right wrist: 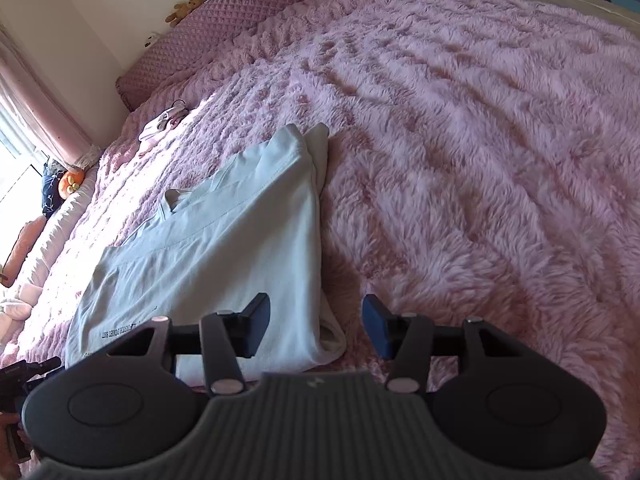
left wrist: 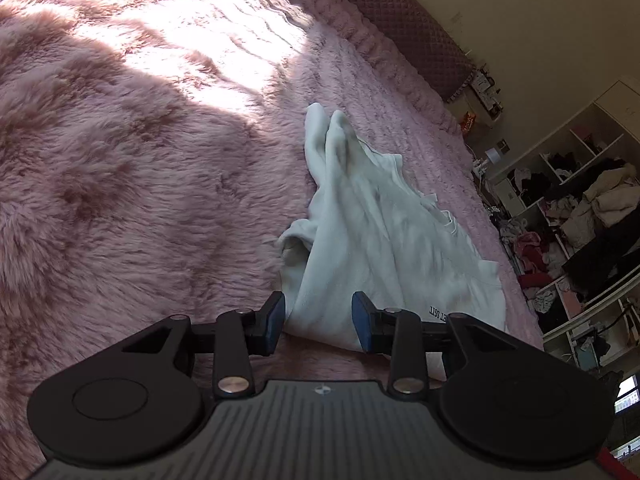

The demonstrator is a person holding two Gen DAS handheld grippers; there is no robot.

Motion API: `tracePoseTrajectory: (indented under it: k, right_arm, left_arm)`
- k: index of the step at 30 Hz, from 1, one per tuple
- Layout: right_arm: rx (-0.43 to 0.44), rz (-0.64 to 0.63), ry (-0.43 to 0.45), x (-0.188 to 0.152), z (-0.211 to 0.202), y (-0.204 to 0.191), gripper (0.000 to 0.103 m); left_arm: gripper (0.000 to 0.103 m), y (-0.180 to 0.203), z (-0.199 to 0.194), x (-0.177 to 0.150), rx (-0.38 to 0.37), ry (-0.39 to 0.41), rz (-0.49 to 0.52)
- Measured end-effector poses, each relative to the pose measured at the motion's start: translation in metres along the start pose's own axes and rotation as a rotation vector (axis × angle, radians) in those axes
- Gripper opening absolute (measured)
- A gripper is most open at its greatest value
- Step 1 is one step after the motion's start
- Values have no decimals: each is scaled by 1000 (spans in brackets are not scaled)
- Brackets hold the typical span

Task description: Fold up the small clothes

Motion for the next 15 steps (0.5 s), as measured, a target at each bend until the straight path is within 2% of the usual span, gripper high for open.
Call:
tracePoseTrajectory:
  k: [5,7,10,11,12,13,14,15]
  right_arm:
    - [-35,-70,-7,-3,10,-12,49]
    - [-43,-94,-15,-4,15,-17,49]
    - [-41,-116,-33,-6,21,-22,48]
    - [-37,-126,-47,-7,25,-24,39]
    - [-40,-138,-57,-9,27,-26,29]
    - [-58,-157,-67,-11,30,-27,1]
    - [-71,-170,-75,-12,31,-27,2]
    - [-70,-175,-75,-12,31,-28,2]
  left_arm:
    - [53,0,10,10,75,24,39]
    - [53,3,13,14,58,23,49]
    - [52,13,22,13,-9,-18,77]
    - [44,17,25,11,-11,-36,106]
    - [31,20,28,9,2,-49,133]
    - [25,21,32,5,47,-65,171]
    - [14,23,34,2,69,-70,193]
    - [9,23,33,1,75,-64,198]
Point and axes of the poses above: each gripper's, at about its wrist camera, not at the fingertips, and z roughly the way its jaws point, y to its right, x to its top, the point moved 9 cm from there along z, roughly the way its jaws point, and after that the axes turned 5 degrees about -y, right-handed, at the moved point
